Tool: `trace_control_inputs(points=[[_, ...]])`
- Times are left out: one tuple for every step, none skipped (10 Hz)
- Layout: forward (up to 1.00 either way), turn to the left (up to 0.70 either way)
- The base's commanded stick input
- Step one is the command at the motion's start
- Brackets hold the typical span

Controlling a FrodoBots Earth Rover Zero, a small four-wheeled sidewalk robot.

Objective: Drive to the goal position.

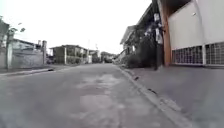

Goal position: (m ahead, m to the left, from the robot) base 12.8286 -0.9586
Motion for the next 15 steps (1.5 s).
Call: trace_control_inputs(points=[[1.00,0.00],[1.00,0.00],[1.00,0.01],[1.00,0.03],[1.00,0.04],[1.00,0.01],[1.00,0.00],[1.00,0.00],[1.00,0.00],[1.00,0.00],[1.00,0.00],[1.00,0.00],[1.00,0.00],[1.00,0.00],[1.00,0.00]])
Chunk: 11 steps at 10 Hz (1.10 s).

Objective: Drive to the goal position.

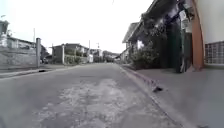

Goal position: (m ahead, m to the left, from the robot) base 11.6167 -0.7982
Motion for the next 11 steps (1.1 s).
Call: trace_control_inputs(points=[[1.00,-0.01],[1.00,-0.03],[1.00,-0.40],[1.00,-0.36],[1.00,0.08],[1.00,0.00],[1.00,0.00],[1.00,0.00],[1.00,0.00],[1.00,0.00],[1.00,0.00]])
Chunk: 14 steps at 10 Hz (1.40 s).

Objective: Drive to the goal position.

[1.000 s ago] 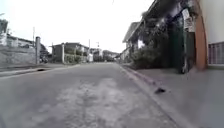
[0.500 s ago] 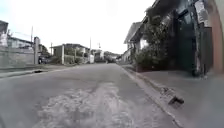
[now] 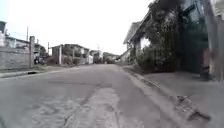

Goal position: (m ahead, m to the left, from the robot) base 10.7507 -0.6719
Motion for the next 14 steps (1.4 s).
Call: trace_control_inputs(points=[[1.00,0.00],[1.00,0.00],[1.00,0.00],[1.00,0.00],[1.00,0.00],[1.00,0.00],[1.00,0.00],[1.00,0.00],[1.00,0.00],[1.00,0.00],[1.00,0.00],[1.00,0.00],[1.00,0.00],[1.00,0.00]])
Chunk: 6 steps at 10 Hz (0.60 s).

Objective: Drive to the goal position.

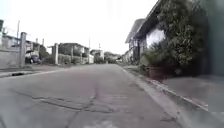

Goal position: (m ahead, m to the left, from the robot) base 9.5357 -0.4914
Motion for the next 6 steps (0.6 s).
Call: trace_control_inputs(points=[[1.00,0.00],[1.00,0.00],[1.00,0.00],[1.00,0.05],[1.00,0.10],[1.00,0.00]])
